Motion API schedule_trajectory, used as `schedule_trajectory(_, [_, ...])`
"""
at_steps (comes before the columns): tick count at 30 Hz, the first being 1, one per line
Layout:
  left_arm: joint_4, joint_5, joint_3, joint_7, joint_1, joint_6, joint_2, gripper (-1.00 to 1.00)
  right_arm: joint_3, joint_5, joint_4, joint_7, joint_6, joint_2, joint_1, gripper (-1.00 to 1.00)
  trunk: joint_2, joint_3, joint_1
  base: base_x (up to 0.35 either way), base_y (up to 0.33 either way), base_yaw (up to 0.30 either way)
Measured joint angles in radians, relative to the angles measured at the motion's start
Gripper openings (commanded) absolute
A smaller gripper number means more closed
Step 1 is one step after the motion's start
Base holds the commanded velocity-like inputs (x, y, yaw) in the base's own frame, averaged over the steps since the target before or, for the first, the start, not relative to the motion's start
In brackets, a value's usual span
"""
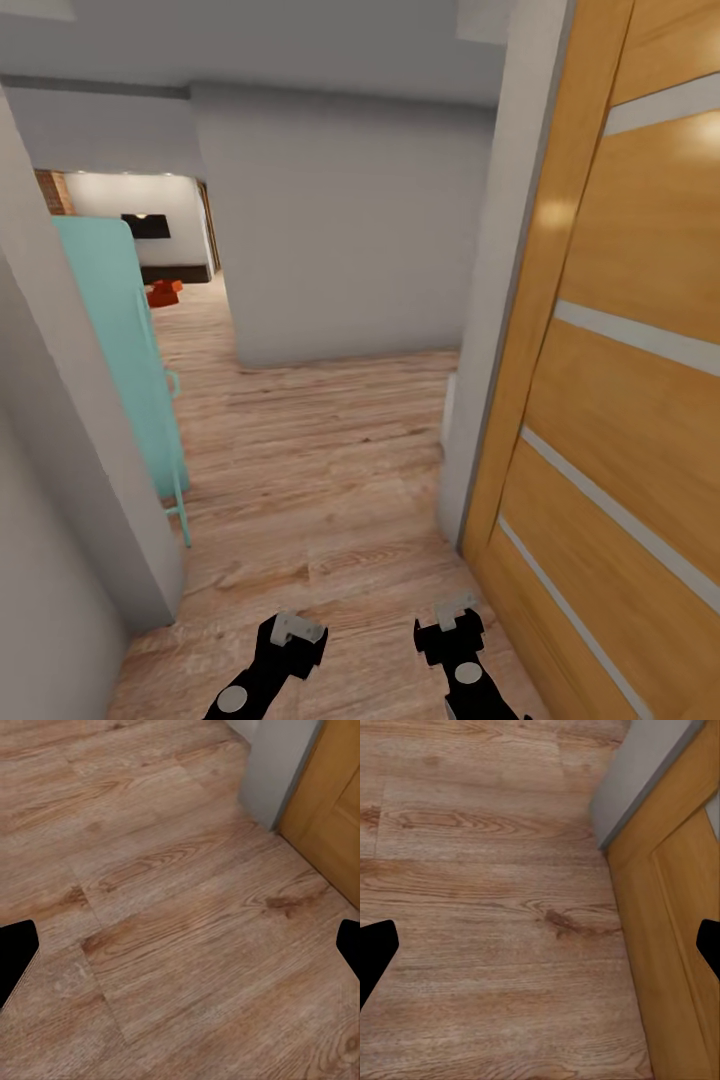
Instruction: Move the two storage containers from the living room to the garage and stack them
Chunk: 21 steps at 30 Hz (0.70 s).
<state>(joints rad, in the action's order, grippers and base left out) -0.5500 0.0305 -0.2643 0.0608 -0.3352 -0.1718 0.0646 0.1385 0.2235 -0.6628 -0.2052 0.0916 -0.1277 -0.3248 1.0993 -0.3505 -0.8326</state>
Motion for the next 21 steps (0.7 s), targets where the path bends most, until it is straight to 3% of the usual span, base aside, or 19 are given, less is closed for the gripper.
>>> schedule_trajectory(14, [0.000, 0.000, 0.000, 0.000, 0.000, -0.001, 0.000, 1.00, 0.001, 0.000, 0.000, 0.001, 0.000, -0.001, 0.000, 1.00, 0.000, 0.022, 0.000, 0.336, 0.028, 0.000])
schedule_trajectory(21, [0.000, 0.001, 0.000, 0.001, 0.000, -0.001, 0.000, 1.00, 0.001, 0.000, 0.000, 0.000, 0.000, -0.001, 0.000, 1.00, 0.000, 0.029, 0.000, 0.210, 0.193, 0.000])
